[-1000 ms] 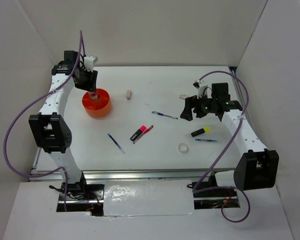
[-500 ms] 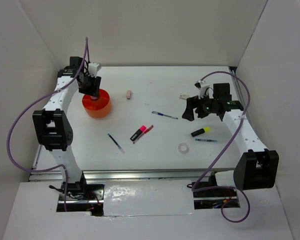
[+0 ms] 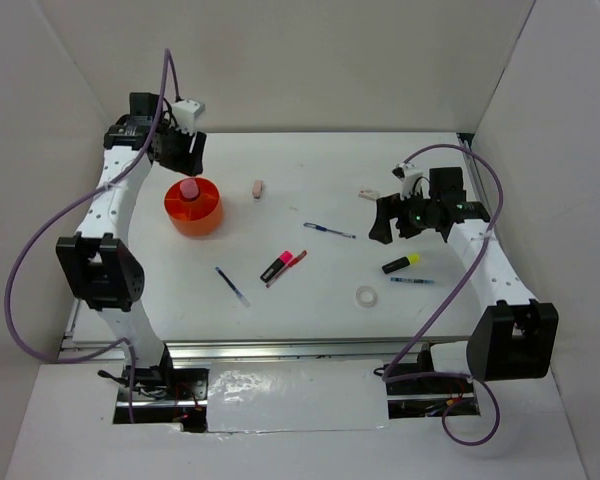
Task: Sort the stationery into containers
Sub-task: Place the stationery in the storage box, then pick up the pen from the center of the board, then place the pen in the storage box.
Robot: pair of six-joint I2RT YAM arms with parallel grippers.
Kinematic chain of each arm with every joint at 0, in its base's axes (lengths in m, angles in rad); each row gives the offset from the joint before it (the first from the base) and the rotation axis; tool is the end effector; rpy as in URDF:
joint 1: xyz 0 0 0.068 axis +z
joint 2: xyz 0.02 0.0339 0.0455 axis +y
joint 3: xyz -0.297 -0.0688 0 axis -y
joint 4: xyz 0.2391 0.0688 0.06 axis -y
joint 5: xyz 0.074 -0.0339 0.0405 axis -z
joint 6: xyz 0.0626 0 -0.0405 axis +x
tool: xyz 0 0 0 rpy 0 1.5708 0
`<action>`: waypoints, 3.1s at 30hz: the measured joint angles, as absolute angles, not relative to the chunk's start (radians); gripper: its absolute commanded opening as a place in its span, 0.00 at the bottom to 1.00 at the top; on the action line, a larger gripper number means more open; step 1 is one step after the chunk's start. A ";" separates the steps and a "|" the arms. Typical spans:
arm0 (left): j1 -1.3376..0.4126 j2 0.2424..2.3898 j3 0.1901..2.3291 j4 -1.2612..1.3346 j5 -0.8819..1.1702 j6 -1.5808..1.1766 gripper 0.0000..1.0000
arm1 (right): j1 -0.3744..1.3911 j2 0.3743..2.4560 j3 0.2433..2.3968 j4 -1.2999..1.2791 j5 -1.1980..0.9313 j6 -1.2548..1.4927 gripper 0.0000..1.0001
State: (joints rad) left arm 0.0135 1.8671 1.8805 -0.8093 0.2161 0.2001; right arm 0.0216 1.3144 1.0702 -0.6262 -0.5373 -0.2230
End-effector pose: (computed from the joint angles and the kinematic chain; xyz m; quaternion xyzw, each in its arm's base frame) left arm 0.4397 -0.0075 0.3642 0.1263 0.9127 -0.0592 0.3841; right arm 0.2728 0.0379 0.3035 -0.2009 0.8877 0.2148 0.3542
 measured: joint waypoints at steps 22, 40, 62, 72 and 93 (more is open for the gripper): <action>-0.564 1.455 1.035 -0.831 0.208 0.997 0.40 | -0.020 1.283 1.070 -0.682 -0.532 -0.263 0.90; -0.615 1.546 0.965 -0.744 0.142 1.203 0.39 | -0.038 1.295 1.070 -0.693 -0.535 -0.285 0.90; -0.640 1.622 0.915 -0.663 0.024 1.253 0.19 | -0.055 1.316 1.070 -0.696 -0.538 -0.289 0.90; -0.571 1.605 1.163 -0.693 0.220 0.985 0.00 | -0.057 1.316 1.070 -0.696 -0.544 -0.288 0.90; -0.047 1.597 1.352 -0.302 0.473 0.447 0.00 | -0.057 1.333 1.070 -0.695 -0.564 -0.281 0.90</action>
